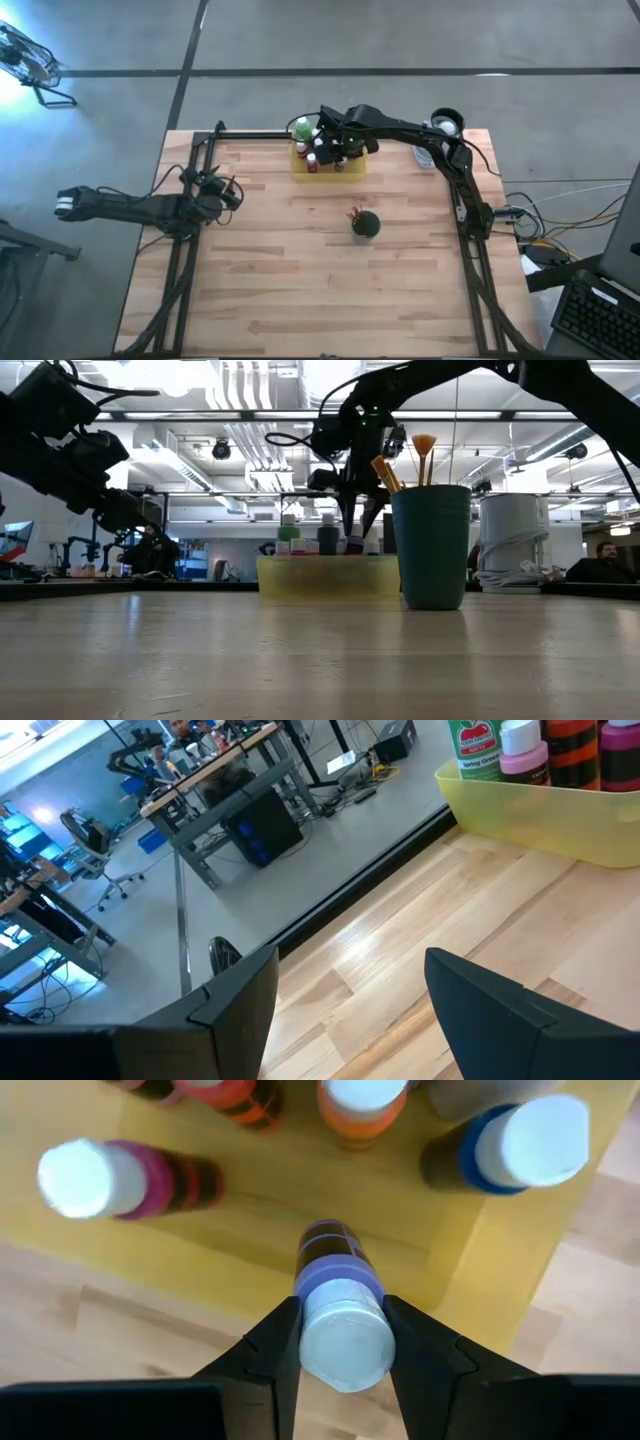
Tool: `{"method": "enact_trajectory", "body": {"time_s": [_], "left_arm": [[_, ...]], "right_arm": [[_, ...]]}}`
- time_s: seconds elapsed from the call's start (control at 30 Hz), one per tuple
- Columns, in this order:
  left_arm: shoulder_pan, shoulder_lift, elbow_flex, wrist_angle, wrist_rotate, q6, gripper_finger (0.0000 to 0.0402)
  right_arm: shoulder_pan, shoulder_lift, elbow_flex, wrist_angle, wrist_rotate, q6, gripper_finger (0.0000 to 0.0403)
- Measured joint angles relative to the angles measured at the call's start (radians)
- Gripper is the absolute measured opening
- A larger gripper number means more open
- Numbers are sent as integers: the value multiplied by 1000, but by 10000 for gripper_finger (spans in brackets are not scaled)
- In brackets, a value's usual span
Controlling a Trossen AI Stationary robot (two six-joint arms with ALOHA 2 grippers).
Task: Pick & Place Paint Supplies
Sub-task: Put the purple paint bottle into the yellow bin
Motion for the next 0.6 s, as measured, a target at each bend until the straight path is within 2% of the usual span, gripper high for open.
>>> {"method": "enact_trajectory", "body": {"time_s": [0.6], "left_arm": [[0,0,0,0,0,0,257]], "right_arm": [[-39,0,-83,83,-3,-43,113]]}}
